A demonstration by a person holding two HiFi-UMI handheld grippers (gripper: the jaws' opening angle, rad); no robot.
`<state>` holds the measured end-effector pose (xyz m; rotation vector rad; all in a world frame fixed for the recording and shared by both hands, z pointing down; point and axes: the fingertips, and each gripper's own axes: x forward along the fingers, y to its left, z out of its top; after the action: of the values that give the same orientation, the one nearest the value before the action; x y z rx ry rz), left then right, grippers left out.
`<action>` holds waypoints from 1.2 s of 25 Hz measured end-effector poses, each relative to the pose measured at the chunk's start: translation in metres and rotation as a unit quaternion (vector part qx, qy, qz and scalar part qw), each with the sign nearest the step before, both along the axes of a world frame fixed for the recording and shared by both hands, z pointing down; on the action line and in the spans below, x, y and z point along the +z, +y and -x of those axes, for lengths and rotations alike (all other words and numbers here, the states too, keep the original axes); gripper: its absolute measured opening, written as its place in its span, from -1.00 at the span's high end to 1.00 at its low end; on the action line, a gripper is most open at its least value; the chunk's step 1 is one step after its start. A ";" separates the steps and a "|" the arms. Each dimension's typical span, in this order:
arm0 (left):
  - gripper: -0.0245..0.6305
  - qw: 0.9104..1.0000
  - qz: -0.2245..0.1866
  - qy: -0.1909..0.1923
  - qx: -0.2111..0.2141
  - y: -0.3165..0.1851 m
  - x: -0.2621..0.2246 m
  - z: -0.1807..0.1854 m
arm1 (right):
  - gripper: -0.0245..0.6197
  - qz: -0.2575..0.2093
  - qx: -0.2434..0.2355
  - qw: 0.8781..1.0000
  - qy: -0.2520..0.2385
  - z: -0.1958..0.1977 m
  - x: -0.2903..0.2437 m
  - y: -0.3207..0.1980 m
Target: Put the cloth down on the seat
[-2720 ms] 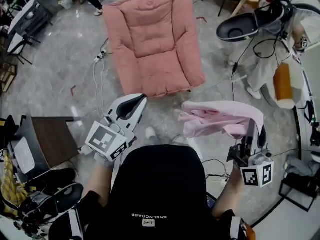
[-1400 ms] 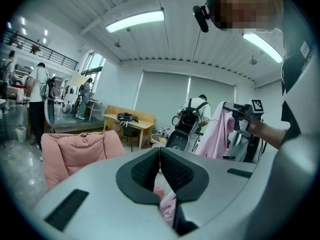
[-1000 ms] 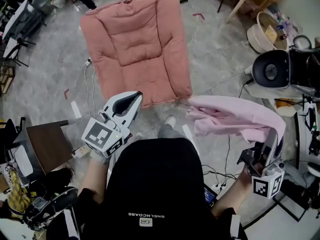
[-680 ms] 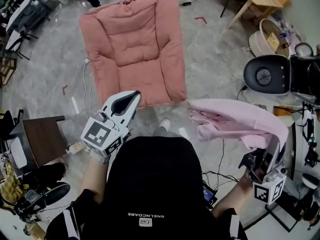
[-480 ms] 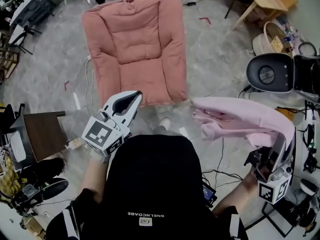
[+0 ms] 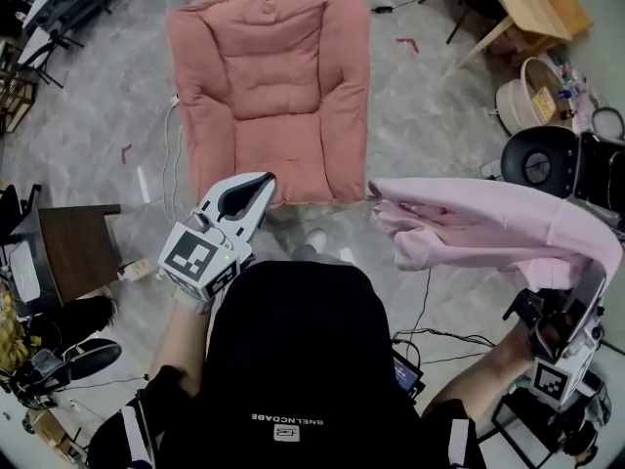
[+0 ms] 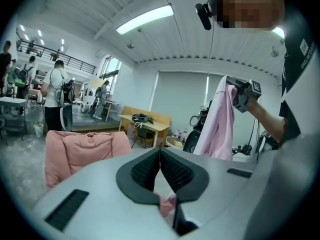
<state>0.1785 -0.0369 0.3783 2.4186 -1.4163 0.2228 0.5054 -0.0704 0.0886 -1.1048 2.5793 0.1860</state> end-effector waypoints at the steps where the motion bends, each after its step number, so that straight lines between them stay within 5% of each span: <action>1: 0.88 1.000 -0.002 0.001 -0.001 -0.002 -0.001 0.003 | 0.80 -0.003 -0.005 1.000 0.002 0.006 -0.006 -0.005; 10: 0.88 0.999 -0.022 0.015 -0.021 -0.012 -0.020 0.053 | 0.80 -0.018 -0.054 0.998 0.029 0.096 -0.042 -0.050; 30: 0.88 0.992 -0.050 0.044 -0.103 0.003 -0.043 0.261 | 0.80 -0.004 -0.158 0.985 0.073 0.406 -0.029 -0.107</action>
<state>-0.0823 -0.0340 0.3351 2.3055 -1.6584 -0.0052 0.0991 -0.1775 0.0596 -0.6862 2.8372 0.2069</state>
